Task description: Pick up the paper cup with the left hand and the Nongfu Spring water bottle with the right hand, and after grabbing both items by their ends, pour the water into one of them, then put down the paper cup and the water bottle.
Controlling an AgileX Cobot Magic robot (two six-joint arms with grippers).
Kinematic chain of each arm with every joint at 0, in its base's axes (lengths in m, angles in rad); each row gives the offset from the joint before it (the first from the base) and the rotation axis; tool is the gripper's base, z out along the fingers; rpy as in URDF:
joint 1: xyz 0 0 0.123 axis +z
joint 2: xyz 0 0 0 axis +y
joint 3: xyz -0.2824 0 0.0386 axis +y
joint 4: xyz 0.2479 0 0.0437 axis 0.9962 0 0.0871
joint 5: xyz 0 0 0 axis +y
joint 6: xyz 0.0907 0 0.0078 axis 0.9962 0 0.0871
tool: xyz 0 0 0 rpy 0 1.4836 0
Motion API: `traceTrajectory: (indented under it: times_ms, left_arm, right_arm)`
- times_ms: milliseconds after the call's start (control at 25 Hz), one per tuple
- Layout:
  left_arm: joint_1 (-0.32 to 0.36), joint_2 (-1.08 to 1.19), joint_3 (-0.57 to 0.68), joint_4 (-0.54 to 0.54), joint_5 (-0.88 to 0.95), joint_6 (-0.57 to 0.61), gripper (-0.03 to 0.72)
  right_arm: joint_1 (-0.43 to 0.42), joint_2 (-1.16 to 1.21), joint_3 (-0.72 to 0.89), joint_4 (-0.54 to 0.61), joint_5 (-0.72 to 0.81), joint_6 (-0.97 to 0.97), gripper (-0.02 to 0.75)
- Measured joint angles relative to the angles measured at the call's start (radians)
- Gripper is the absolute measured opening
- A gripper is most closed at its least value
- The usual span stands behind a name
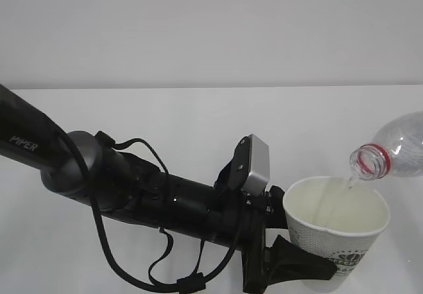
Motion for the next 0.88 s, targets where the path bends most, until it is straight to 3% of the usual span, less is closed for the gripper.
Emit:
traceTrajectory:
  times_ms: [880]
  left_arm:
    - [0.000,0.000,0.000,0.000,0.002,0.000,0.486]
  right_arm:
    - [0.000,0.000,0.000,-0.006,0.000,0.000,0.421]
